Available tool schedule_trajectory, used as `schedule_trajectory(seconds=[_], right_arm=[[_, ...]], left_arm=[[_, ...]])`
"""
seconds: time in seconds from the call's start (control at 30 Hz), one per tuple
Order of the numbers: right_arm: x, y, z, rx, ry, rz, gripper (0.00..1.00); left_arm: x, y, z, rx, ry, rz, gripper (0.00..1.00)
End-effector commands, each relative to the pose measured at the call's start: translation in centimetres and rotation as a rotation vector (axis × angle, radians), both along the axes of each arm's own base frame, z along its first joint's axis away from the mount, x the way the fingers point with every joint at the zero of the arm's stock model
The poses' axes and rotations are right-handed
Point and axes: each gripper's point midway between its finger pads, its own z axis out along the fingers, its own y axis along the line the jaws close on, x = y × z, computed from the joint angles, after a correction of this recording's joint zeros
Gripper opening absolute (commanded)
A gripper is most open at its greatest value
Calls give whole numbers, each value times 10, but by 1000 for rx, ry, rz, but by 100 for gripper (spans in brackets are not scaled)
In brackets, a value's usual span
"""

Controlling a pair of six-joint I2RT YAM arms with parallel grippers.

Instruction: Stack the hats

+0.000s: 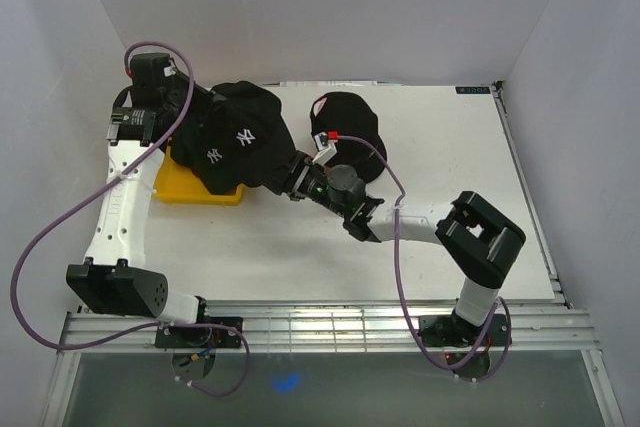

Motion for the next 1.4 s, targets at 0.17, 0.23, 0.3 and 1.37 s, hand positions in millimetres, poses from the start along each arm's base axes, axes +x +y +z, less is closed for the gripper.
schedule_trajectory(seconds=[0.17, 0.23, 0.3, 1.37], right_arm=[[17, -3, 47, 128, -83, -132, 77], [22, -8, 50, 123, -99, -169, 76], [25, -15, 60, 127, -119, -207, 74], [87, -191, 191, 307, 21, 120, 8]], left_arm=[[-21, -17, 36, -42, -84, -15, 0], [-23, -20, 36, -41, -84, -21, 0], [-25, -21, 35, -40, -84, -26, 0], [12, -34, 73, 138, -319, -195, 67]])
